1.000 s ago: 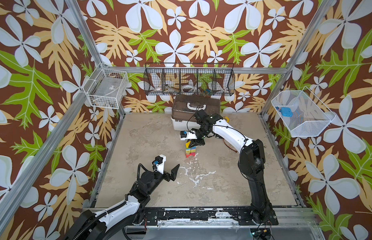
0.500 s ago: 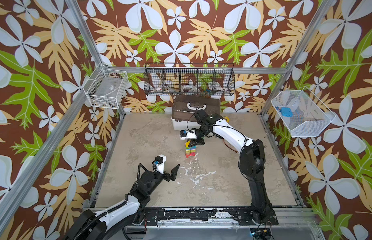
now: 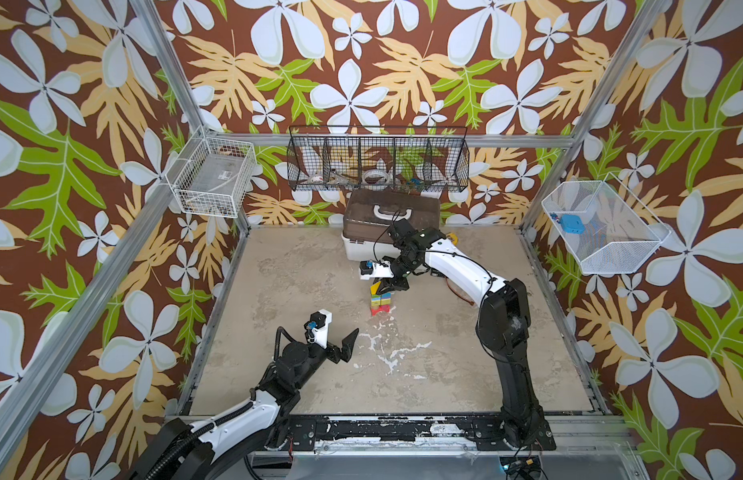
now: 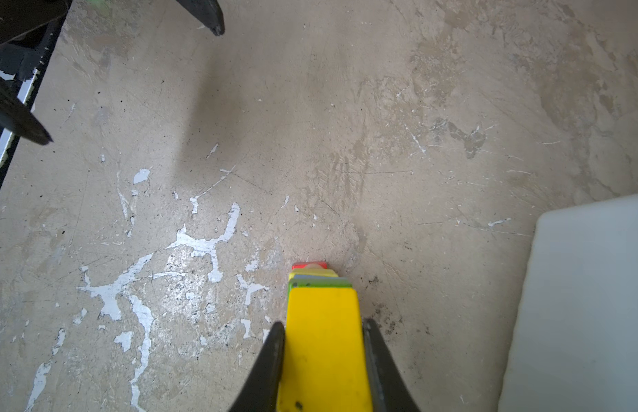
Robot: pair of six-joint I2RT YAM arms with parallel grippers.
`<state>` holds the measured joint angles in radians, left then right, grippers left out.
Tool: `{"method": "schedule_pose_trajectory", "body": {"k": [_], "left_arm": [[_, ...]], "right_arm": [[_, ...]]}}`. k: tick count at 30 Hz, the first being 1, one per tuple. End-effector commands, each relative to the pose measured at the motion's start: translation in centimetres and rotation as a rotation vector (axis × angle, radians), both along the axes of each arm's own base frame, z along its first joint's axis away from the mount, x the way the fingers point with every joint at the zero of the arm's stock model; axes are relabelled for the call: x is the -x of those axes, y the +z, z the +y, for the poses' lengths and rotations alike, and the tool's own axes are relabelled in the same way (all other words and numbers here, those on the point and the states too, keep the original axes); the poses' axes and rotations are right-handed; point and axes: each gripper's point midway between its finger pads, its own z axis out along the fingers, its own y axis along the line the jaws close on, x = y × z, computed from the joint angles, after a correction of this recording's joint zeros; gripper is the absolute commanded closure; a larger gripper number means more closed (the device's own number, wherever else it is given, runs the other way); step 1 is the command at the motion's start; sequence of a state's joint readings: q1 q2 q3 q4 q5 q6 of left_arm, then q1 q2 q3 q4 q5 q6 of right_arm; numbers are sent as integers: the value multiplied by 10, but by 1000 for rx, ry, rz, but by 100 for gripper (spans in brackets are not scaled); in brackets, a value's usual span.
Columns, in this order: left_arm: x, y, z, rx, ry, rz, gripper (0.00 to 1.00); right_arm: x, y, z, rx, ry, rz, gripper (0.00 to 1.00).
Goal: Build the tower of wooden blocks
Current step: 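Lower the yellow prism onto the green and teal cubes atop the tower, then open the right gripper and lift it away from the tower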
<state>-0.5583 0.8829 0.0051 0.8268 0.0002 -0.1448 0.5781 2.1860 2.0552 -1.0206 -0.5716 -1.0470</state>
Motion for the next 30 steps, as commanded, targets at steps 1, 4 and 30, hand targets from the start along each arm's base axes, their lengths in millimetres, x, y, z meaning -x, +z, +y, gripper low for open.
{"method": "schedule_pose_trajectory", "body": {"k": [1,4,30], "left_arm": [[-1,5,2,13,10,-27,0],[-1,5,1,12,9,-27,0],[-1,5,2,13,11,-24,0]], "right_arm": [[1,8,0,-11,-7,-5,73],[1,7,1,-13,-5,-1,72],[0,8,2,-18,-11,-2,63]]}}
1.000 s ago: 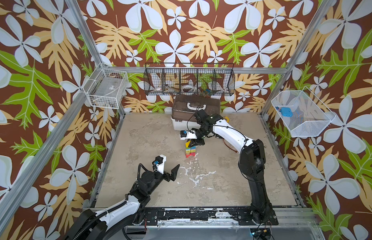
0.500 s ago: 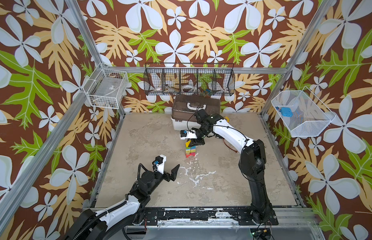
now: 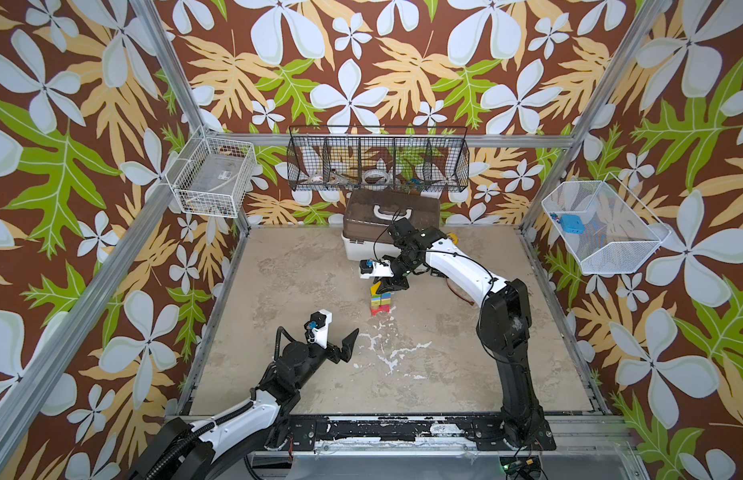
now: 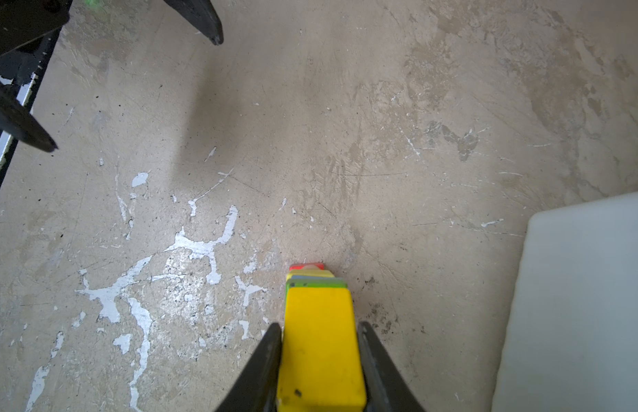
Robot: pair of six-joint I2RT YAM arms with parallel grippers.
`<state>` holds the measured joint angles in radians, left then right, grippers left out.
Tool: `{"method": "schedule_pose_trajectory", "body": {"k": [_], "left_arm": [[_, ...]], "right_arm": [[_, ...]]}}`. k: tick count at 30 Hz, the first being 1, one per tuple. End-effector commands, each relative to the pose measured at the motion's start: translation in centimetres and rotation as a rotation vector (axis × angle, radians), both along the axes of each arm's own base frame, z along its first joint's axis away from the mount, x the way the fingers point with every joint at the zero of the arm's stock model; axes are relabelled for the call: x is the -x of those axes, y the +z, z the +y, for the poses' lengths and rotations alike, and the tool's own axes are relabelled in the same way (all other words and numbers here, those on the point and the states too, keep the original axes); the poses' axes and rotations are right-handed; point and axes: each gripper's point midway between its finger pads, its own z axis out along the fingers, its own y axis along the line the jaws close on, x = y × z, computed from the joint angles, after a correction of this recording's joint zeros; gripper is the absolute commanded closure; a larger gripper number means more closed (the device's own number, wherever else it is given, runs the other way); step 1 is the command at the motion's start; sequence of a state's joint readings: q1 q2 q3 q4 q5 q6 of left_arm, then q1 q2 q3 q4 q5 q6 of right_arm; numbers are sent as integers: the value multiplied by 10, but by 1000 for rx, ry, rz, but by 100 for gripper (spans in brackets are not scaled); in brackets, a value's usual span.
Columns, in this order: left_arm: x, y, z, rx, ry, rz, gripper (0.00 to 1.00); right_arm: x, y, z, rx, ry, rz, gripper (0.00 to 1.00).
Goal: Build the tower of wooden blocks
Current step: 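Open the right gripper and lift it away from the tower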
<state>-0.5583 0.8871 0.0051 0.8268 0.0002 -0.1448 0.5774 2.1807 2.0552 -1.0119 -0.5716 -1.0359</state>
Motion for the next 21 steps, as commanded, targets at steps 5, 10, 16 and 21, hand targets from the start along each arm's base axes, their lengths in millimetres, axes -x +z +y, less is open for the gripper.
{"method": "schedule_pose_trajectory", "body": {"k": [5,10,16,21], "left_arm": [[-1,6,2,14,11,-27,0],[-1,6,2,13,11,-26,0],[-1,6,2,14,13,-27,0],[-3,7,5,15,33,-30,0]], "right_arm": [[1,6,1,-12,-1,1,63],[-2,18,4,-39,-15,-20,0],[6,58,6,-117,1,-69,0],[17,112,6,-266,-27,-171,0]]}}
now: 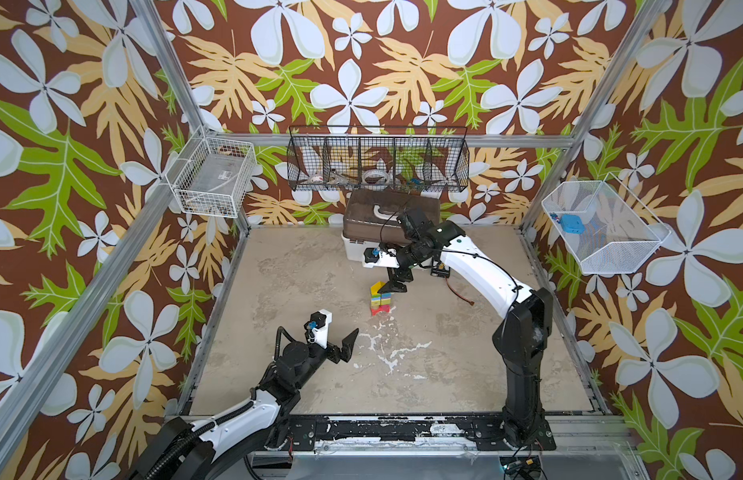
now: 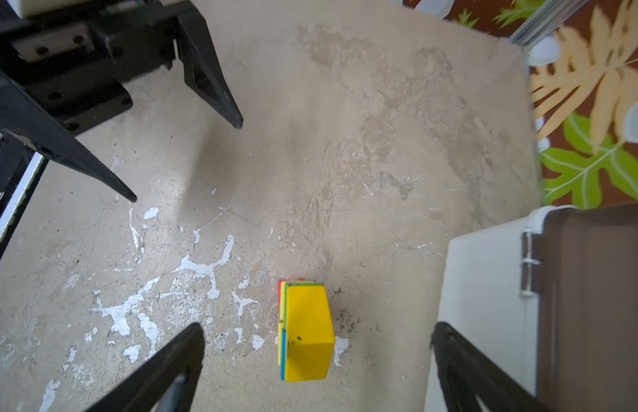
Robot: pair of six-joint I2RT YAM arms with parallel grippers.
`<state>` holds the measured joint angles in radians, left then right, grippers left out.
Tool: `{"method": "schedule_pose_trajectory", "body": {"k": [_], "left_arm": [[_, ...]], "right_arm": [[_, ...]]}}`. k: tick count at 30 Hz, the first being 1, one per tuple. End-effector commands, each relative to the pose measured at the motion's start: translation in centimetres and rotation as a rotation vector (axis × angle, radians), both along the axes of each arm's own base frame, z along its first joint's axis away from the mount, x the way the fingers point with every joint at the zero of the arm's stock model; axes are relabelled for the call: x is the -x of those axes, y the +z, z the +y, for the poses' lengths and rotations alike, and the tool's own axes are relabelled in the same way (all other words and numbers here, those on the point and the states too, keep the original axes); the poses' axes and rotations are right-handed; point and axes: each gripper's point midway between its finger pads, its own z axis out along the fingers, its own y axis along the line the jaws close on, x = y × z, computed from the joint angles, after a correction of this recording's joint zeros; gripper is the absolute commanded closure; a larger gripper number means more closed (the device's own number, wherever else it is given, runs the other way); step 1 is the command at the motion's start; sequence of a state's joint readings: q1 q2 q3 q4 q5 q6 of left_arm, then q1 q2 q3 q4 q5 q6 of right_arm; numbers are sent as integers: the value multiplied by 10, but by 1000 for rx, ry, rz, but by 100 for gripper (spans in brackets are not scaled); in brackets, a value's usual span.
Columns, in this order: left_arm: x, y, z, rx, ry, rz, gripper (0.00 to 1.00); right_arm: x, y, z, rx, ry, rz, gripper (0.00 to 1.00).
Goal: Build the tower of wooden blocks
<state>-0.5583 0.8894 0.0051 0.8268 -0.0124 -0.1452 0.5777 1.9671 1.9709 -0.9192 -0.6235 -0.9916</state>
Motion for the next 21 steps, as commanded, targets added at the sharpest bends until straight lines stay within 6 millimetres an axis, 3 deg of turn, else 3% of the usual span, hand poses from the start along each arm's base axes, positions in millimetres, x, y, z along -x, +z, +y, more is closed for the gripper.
{"method": "schedule_pose_trajectory", "body": {"k": [1,5,7,10,12,15,18,21], "left_arm": [[-2,8,4,20,29,-34,0],[-3,12,14,41,81,-50,0],[-3,15,21,54,117,-62,0],[-4,18,33,76,184,-69,0],[-4,23,42,93,228,-78,0],[-4,36,57,121,305,-114,0],[-5,56,87,161,462,-190,0],[-6,75,113,113,600,-279,0]], "right_arm": [[5,39,5,-151,-25,-77,0],[24,84,-12,-367,-129,-198,0],[27,102,-33,-488,-258,-239,0],[28,105,-73,-588,-469,-273,0],[27,98,-113,-639,-641,-317,0],[22,84,-198,-747,-965,-375,0],[23,57,-290,-887,-1308,-396,0],[29,22,-353,-961,-1515,-406,0]]}}
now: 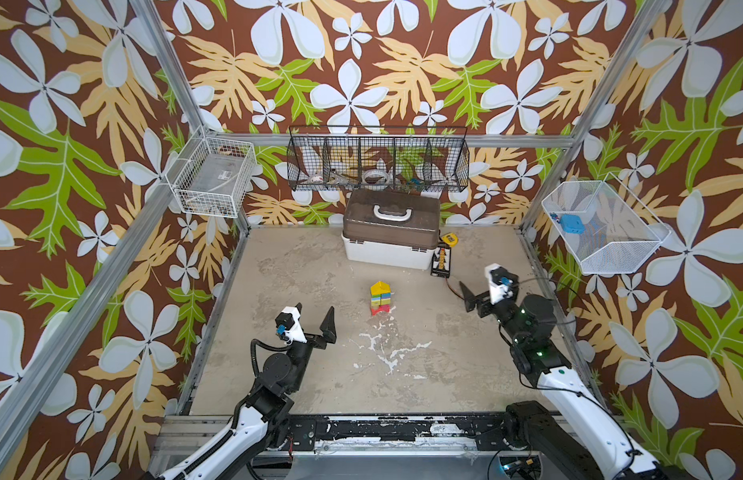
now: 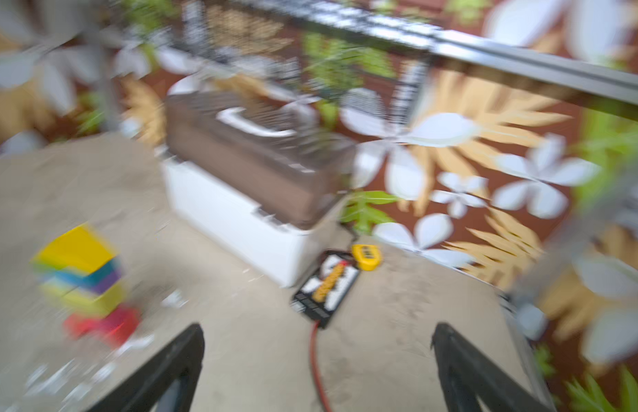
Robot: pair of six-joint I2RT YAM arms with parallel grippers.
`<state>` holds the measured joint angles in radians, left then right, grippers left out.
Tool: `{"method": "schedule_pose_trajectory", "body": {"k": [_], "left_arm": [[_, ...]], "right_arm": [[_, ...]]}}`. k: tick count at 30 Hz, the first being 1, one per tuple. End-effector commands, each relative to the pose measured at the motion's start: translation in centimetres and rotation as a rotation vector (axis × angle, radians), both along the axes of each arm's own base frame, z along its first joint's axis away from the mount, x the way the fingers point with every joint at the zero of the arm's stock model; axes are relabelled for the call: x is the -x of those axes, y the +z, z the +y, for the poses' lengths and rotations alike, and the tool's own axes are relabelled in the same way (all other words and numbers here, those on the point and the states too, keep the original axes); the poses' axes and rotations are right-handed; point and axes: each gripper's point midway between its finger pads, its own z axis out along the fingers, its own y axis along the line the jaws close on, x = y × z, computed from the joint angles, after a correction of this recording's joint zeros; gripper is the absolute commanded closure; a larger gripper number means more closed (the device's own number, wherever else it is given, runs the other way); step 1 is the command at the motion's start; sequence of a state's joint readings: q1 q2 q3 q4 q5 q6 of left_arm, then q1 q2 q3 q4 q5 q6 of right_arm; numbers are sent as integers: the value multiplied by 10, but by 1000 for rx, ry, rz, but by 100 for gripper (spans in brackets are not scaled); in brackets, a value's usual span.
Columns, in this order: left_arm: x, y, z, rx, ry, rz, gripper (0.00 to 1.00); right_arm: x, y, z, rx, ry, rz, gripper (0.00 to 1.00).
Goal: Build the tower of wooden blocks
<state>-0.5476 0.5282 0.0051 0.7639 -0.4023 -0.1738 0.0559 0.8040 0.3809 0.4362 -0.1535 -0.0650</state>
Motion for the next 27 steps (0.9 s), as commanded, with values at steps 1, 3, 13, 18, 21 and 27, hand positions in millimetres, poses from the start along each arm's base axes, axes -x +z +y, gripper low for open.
{"method": "schedule_pose_trajectory", "body": {"k": [1,3,13,18,21,27], "left_arm": [[-3,-2,48,-59,273,-6,0],[-14,-4,67,-102,363,30,0],[-27,-42,100,-164,511,128,0],[-38,-43,93,-213,452,105,0],[-50,-45,87,-235,415,109,0],[-70,-62,79,-255,332,115,0]], "right_arm": [[3,2,-61,-219,-238,-104,0],[0,-26,-82,-215,-343,-32,0],[20,-73,-101,-234,-467,-34,0],[11,-92,-97,-239,-446,14,0],[-8,-101,-88,-213,-386,81,0],[-16,-95,-75,-205,-299,48,0]]}}
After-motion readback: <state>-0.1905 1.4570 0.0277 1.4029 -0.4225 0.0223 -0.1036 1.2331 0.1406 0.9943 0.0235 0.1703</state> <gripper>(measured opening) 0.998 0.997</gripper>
